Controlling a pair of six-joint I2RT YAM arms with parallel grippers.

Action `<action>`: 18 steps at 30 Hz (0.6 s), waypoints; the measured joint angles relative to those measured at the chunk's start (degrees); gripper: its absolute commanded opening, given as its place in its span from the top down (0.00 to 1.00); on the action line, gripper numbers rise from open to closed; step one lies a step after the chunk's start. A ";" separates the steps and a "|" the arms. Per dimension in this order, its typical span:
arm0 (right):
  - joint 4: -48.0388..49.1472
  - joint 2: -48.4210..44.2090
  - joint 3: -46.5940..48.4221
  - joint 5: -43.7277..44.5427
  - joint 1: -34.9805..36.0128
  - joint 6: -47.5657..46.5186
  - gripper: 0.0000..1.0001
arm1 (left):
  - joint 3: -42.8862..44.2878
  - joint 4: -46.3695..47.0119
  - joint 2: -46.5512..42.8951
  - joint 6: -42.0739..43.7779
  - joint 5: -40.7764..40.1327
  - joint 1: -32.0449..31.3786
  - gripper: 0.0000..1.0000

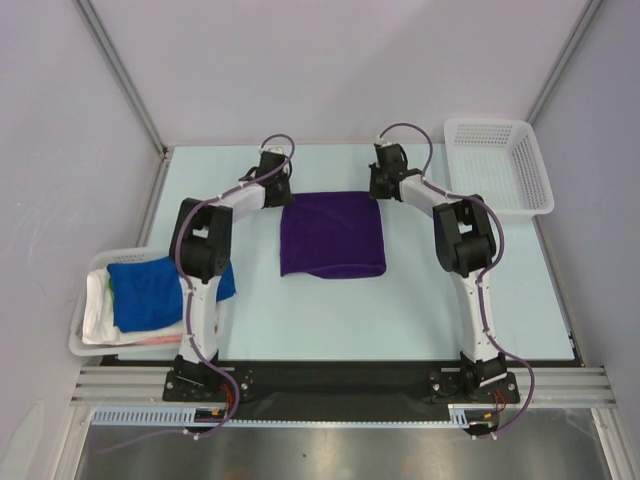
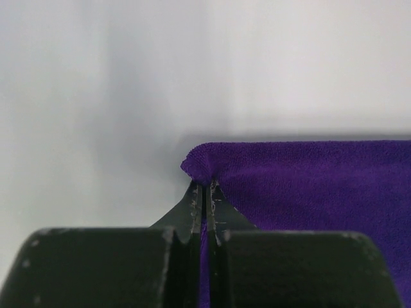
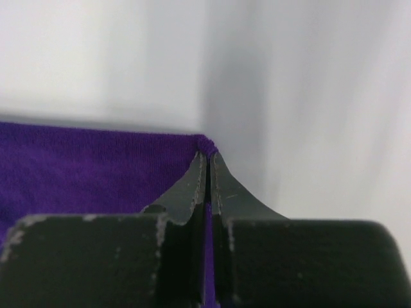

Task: Fold and stack the towels
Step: Fold the towel

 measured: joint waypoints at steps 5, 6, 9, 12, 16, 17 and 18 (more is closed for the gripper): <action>4.04 -6.32 -10.10 0.15 0.17 0.81 1.00 | -12.04 4.98 -8.26 -0.22 -1.25 -0.50 1.00; 4.31 -8.52 -12.76 0.20 0.42 0.85 1.00 | -14.36 5.33 -10.49 -0.28 -1.40 -0.76 1.00; 5.73 -15.96 -20.46 1.16 1.70 1.03 1.00 | -21.97 7.34 -19.87 -0.59 -2.91 -2.49 1.00; 7.56 -26.01 -28.33 3.13 3.67 1.25 1.00 | -28.06 9.31 -29.99 -0.52 -5.53 -5.01 1.00; 9.99 -40.26 -36.54 6.54 7.54 1.40 1.00 | -36.11 12.39 -44.35 -0.44 -9.66 -9.70 0.99; 10.38 -43.93 -38.34 7.61 8.76 1.44 1.00 | -38.47 13.27 -47.89 -0.46 -10.75 -11.06 1.00; 10.99 -47.50 -40.28 8.66 10.01 1.55 1.00 | -40.83 13.53 -51.41 -0.46 -12.15 -12.74 1.00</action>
